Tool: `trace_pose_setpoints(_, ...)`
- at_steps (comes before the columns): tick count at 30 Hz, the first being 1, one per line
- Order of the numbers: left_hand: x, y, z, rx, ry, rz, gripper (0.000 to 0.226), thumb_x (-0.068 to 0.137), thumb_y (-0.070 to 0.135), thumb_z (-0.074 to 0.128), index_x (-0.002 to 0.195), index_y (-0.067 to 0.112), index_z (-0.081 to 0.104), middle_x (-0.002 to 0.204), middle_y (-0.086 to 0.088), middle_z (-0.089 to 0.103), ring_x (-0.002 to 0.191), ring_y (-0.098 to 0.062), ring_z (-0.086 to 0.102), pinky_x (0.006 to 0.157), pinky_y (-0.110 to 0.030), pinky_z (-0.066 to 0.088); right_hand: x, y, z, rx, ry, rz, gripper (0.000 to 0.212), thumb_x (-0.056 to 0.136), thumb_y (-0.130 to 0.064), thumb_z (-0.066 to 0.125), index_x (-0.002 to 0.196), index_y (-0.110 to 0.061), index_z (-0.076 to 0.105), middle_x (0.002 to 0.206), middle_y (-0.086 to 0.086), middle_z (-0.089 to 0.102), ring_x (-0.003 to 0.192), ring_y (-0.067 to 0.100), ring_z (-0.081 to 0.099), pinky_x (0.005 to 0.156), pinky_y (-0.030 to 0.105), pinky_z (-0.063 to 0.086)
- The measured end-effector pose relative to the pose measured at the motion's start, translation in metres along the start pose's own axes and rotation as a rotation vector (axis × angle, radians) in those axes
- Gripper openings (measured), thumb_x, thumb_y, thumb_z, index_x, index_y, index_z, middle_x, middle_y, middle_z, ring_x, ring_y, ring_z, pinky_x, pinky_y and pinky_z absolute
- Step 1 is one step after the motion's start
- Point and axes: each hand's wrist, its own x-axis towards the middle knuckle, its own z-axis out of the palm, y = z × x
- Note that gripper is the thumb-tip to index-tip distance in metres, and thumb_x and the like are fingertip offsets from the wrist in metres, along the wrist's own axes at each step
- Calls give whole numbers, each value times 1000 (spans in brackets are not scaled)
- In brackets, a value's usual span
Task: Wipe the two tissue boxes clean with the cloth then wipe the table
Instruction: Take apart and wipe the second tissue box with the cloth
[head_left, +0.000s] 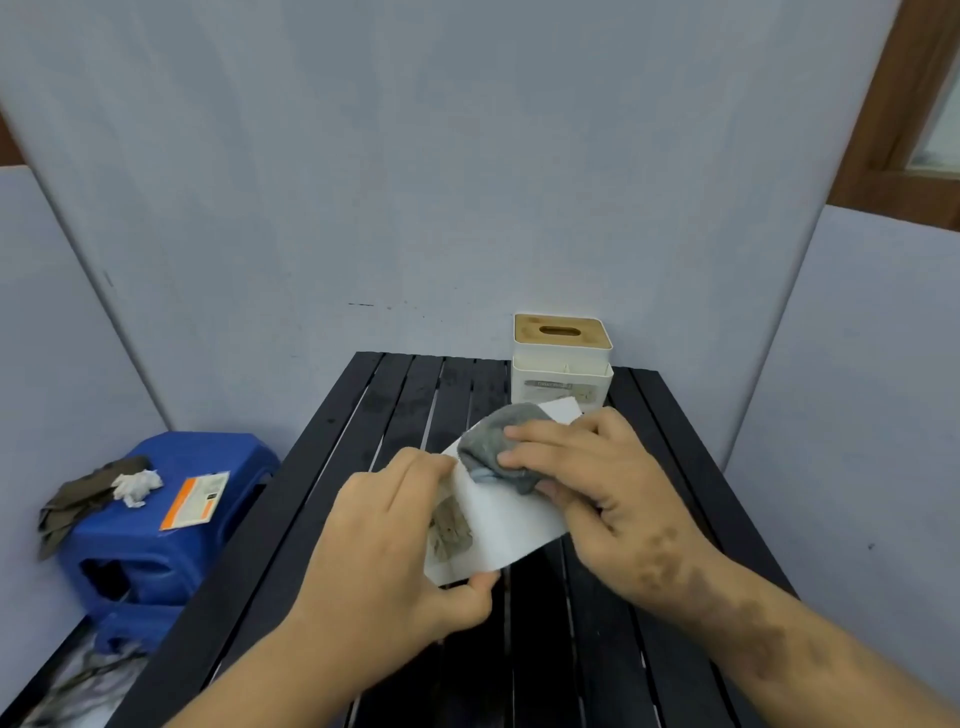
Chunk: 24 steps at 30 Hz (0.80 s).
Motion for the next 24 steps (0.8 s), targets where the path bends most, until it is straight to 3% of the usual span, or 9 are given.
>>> trace_pose_setpoints(1,0,-2,0,2,-6,-5,68,56,58,69,113,23,59,96,15,56,75,-7,50,73,-17,39,0,10,-3,16,-7,14,43,88,-2,61,114,-35,70,125,-26,64,103,17,50,95,20,41)
trace_pose_setpoints(5,-1,0,1,2,2,-25,69,55,60,69,111,22,59,96,15,57,77,-8,54,77,-15,36,-2,35,-11,-33,149,405,48,92,-1,62,109,-45,66,108,-32,58,103,13,51,94,20,45)
trace_pose_setpoints(10,-1,-6,3,-75,22,-73,68,55,58,75,112,24,59,100,18,58,84,-3,53,77,-28,45,-9,-13,4,-18,-80,-77,44,81,2,63,113,-27,72,129,-22,63,98,18,52,89,23,41)
trace_pose_setpoints(11,-1,-7,3,-82,15,-77,68,55,59,75,113,27,58,101,19,58,85,-4,54,77,-28,44,-11,-5,1,-10,-94,-79,45,81,3,63,114,-28,72,129,-21,63,99,19,54,89,25,42)
trace_pose_setpoints(13,-2,-4,2,-92,9,-97,69,54,62,74,114,33,54,103,23,56,87,-4,54,76,-20,39,-17,20,-10,3,23,110,45,84,1,63,113,-33,71,126,-24,64,102,14,52,90,26,45)
trace_pose_setpoints(15,-3,1,3,-86,15,-105,69,54,63,72,114,35,53,103,24,56,87,-5,52,75,-16,35,-23,29,-16,-20,113,280,52,83,7,66,111,-37,69,123,-23,63,102,5,49,92,18,45)
trace_pose_setpoints(17,-2,2,4,-74,38,-95,68,53,61,72,111,30,57,100,21,57,86,-3,48,76,-17,35,-24,9,-10,-46,70,197,55,77,13,69,109,-31,71,124,-21,63,100,4,49,89,12,41)
trace_pose_setpoints(21,1,-3,5,-93,34,-108,71,47,62,73,107,25,60,96,19,58,85,-2,48,76,-20,39,-26,-25,-1,-28,-170,-151,47,78,9,67,112,-23,72,132,-18,61,100,19,56,88,30,43)
trace_pose_setpoints(24,0,1,4,-75,21,-121,71,48,66,71,107,32,55,96,21,58,84,-4,49,74,-14,33,-34,14,-16,17,-62,89,45,82,1,64,112,-32,70,127,-26,61,103,17,53,90,29,47)
